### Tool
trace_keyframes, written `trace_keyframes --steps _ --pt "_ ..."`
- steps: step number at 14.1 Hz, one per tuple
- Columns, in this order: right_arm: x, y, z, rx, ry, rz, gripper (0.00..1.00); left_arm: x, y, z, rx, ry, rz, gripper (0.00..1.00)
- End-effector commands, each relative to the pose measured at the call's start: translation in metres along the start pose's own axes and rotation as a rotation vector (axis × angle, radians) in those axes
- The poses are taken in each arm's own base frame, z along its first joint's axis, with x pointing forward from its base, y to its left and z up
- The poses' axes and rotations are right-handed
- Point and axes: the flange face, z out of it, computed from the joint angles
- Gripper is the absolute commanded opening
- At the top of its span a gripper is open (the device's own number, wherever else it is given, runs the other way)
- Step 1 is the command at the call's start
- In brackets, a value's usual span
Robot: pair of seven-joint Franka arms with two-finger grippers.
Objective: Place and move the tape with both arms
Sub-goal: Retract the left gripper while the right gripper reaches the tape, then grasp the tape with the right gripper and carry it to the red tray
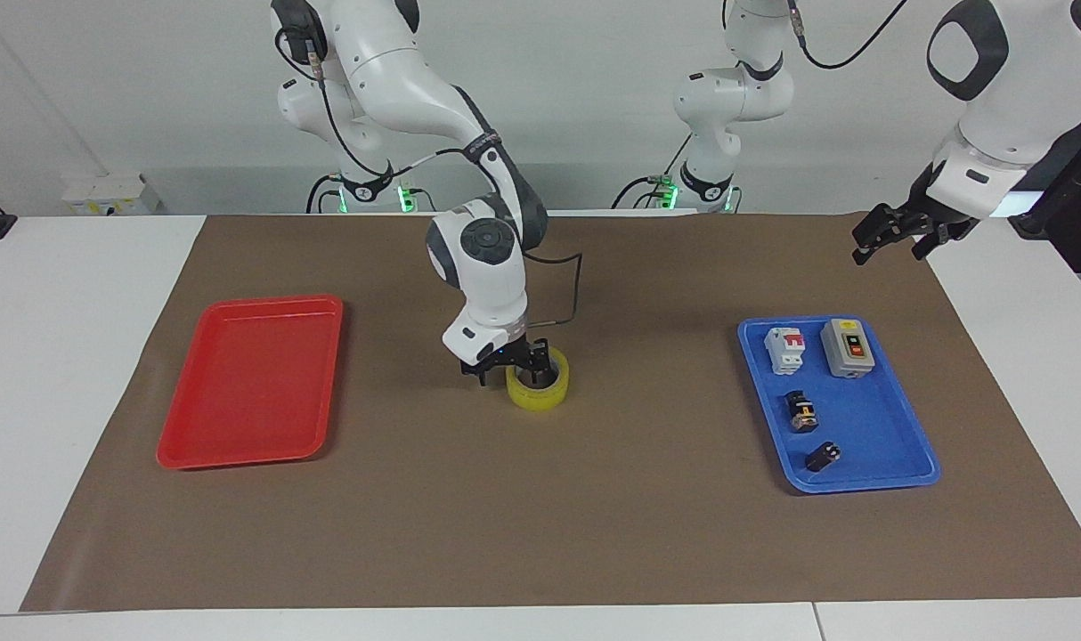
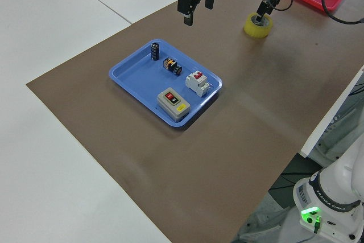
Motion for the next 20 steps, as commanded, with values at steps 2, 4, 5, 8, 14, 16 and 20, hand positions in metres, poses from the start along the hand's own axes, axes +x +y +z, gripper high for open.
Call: trace_keyframes --steps 2,4,5,8,14,16,20 --pt "-0.013 0.003 -0.008 0.005 0.004 0.013 0.23 -0.005 0.004 0.004 -0.019 -0.025 0.013 1.00" --pt "-0.014 0.002 -0.008 0.006 -0.004 0.016 0.00 -0.007 0.011 0.002 -0.018 -0.019 0.022 1.00" --pt "-0.017 -0.003 -0.009 0.009 -0.008 0.018 0.00 -0.007 0.015 0.002 -0.018 -0.018 0.030 1.00" --pt "-0.001 0.000 -0.039 -0.044 -0.065 -0.003 0.00 -0.006 0.015 0.003 -0.015 -0.016 0.033 1.00" --pt "0.062 0.180 -0.135 -0.050 -0.061 -0.144 0.00 0.000 0.009 0.000 -0.010 0.033 0.031 1.00" --pt "0.067 0.249 -0.139 -0.050 -0.087 -0.156 0.00 0.001 0.009 -0.001 -0.010 0.041 0.029 1.00" --pt "0.049 0.349 -0.117 -0.036 -0.132 -0.195 0.00 -0.001 0.010 -0.005 -0.010 0.042 0.026 1.00"
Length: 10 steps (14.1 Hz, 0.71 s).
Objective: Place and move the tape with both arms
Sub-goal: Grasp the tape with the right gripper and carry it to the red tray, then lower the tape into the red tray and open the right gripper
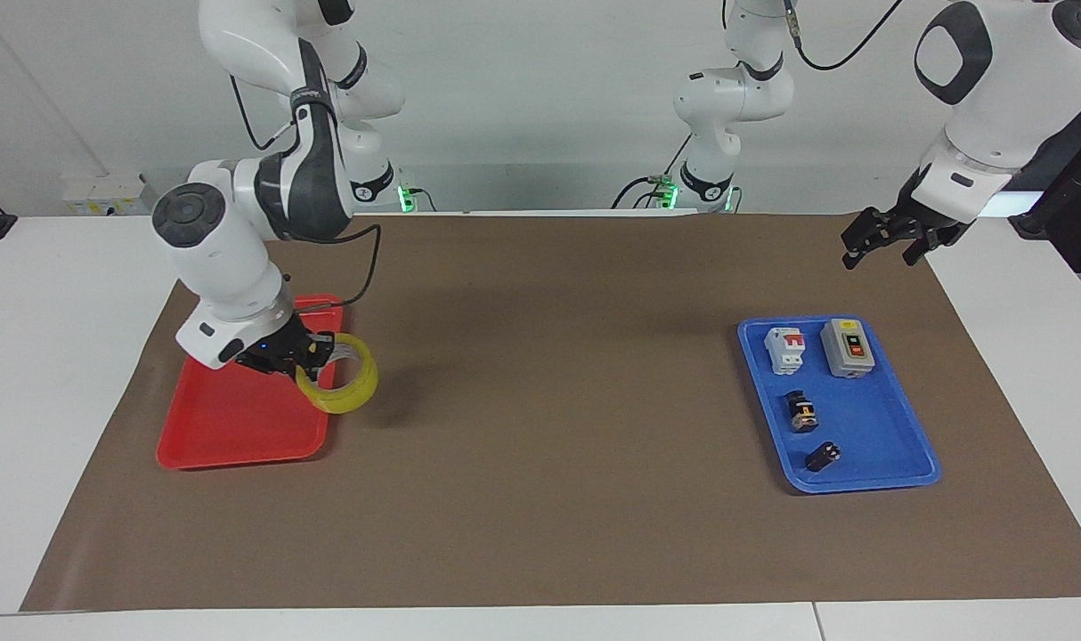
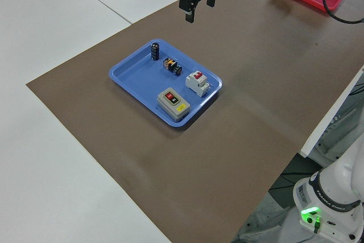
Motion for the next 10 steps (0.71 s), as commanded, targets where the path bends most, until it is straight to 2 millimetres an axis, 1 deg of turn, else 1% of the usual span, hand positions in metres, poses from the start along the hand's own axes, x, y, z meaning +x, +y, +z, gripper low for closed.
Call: trace_keyframes --steps 1,2,5,7,8,10 --pt "-0.036 0.050 0.021 0.012 -0.013 -0.040 0.00 -0.004 0.000 -0.005 -0.010 0.022 0.008 1.00" --pt "-0.047 0.070 0.031 0.013 -0.007 -0.051 0.00 -0.004 0.000 -0.005 -0.010 0.022 0.008 1.00" --pt "-0.070 0.104 0.051 0.014 0.008 -0.068 0.00 -0.004 -0.001 -0.005 -0.010 0.022 0.006 1.00" --pt "-0.085 0.117 0.067 0.002 0.041 -0.079 0.00 -0.004 -0.001 -0.005 -0.010 0.022 0.006 1.00" --pt "-0.090 0.121 0.076 0.000 0.045 -0.081 0.00 -0.004 -0.001 -0.005 -0.010 0.022 0.006 1.00" --pt "-0.095 0.129 0.087 -0.004 0.053 -0.082 0.00 -0.004 -0.001 -0.005 -0.010 0.022 0.006 1.00"
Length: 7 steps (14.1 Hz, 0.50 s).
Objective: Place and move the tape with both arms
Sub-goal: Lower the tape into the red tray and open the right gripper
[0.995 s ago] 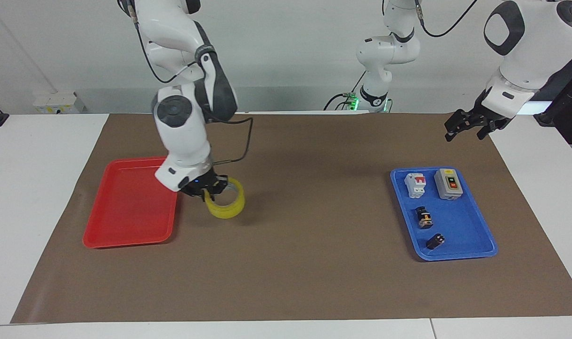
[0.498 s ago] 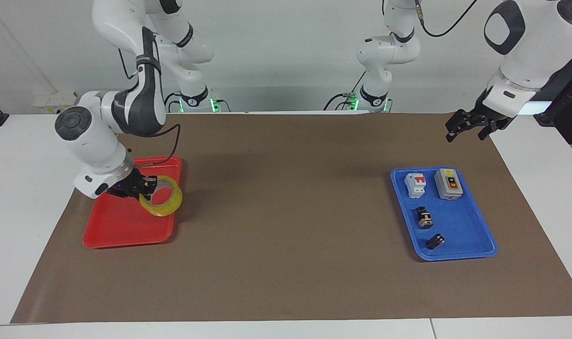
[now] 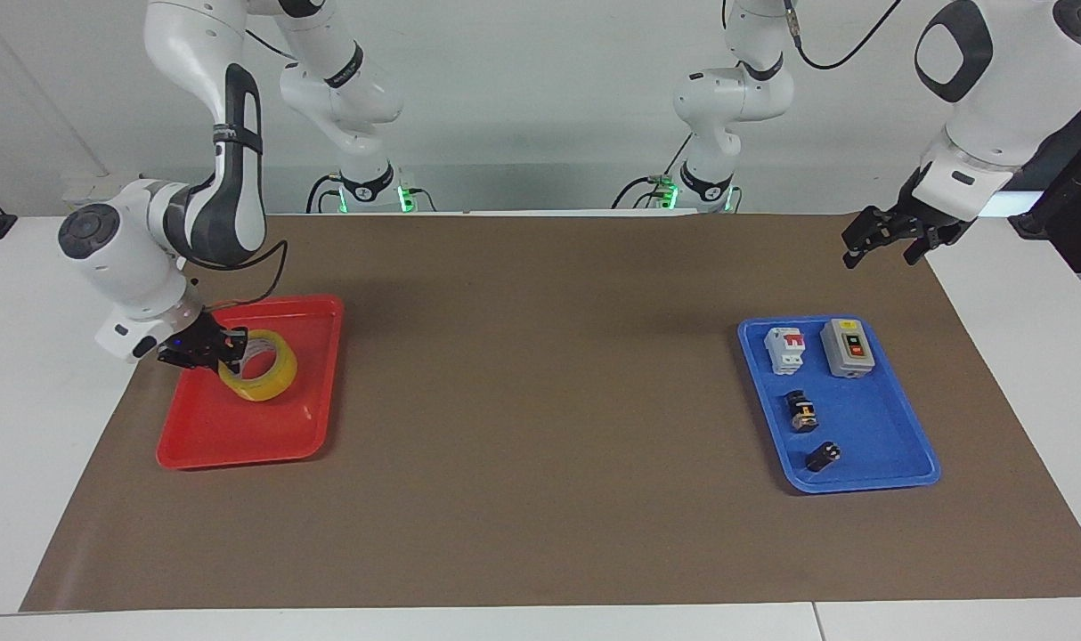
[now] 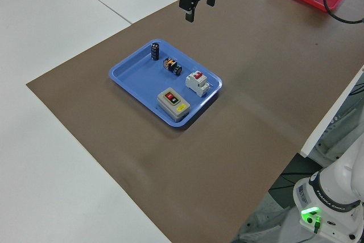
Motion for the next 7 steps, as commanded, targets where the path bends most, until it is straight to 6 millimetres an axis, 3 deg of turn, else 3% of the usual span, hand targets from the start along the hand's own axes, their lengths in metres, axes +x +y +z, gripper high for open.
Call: trace_keyframes --steps 1,7 --pt "-0.012 0.002 0.002 -0.013 0.031 -0.023 0.00 -0.003 -0.001 -0.003 -0.010 0.017 0.006 1.00" --pt "-0.011 0.005 0.024 -0.005 0.032 -0.005 0.00 -0.003 -0.001 -0.003 -0.010 0.017 0.006 1.00"
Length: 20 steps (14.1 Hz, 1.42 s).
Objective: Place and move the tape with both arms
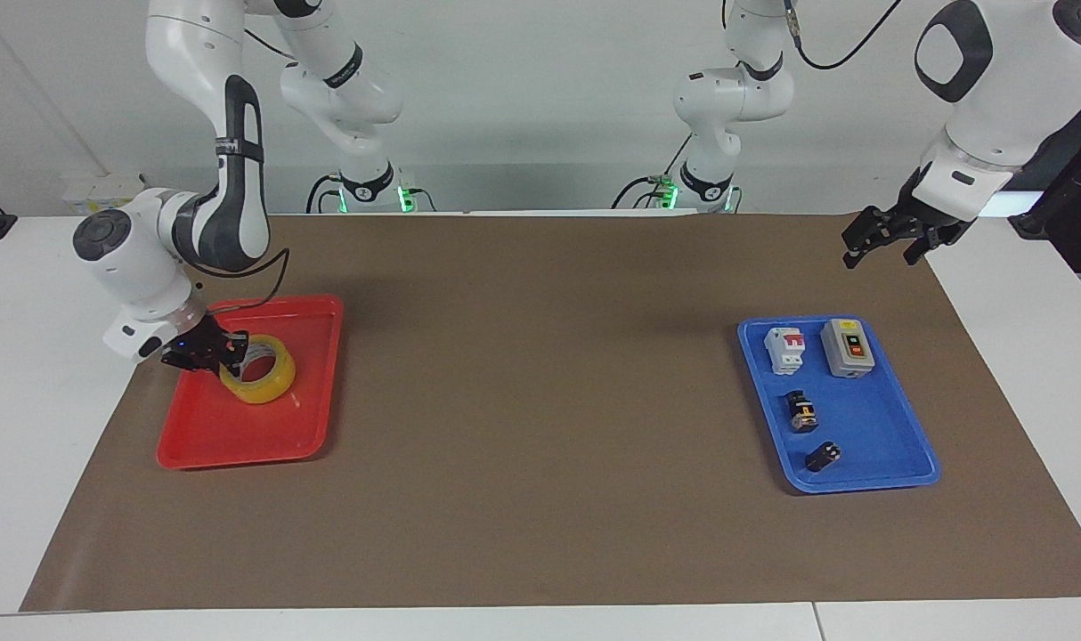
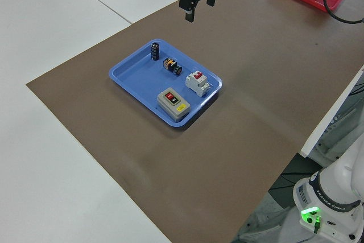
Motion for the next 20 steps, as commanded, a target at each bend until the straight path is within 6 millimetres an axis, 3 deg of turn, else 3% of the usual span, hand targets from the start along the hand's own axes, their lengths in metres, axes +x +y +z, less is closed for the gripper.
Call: trace_keyframes --steps 1,2,3,4,7,10,13,17,20 --pt "-0.003 -0.002 0.003 0.005 0.011 -0.010 0.00 -0.003 -0.001 -0.003 -0.010 0.017 0.006 1.00" --pt "-0.003 -0.003 0.003 0.004 0.012 -0.010 0.11 -0.003 -0.001 -0.003 -0.010 0.017 0.006 1.00" --pt "-0.002 -0.004 0.002 0.005 0.011 -0.012 0.76 -0.003 -0.001 -0.003 -0.010 0.017 0.006 1.00" --pt "-0.001 -0.004 0.000 0.006 0.006 -0.016 1.00 -0.003 -0.001 -0.003 -0.010 0.017 0.006 1.00" --pt "0.010 -0.009 -0.039 0.002 0.020 -0.024 1.00 -0.003 -0.001 -0.003 -0.010 0.017 0.006 1.00" --pt "0.036 -0.024 -0.105 0.012 0.003 -0.013 1.00 -0.003 -0.001 -0.003 -0.010 0.017 0.006 1.00" --pt "0.056 -0.052 -0.174 0.019 -0.013 0.052 1.00 -0.003 -0.001 -0.003 -0.010 0.017 0.006 1.00" --pt "0.040 -0.073 -0.256 0.025 -0.028 0.093 1.00 -0.003 -0.001 -0.003 -0.010 0.017 0.006 1.00" --pt "0.015 -0.082 -0.286 0.027 -0.044 0.106 1.00 -0.003 -0.001 -0.003 -0.010 0.017 0.006 1.00"
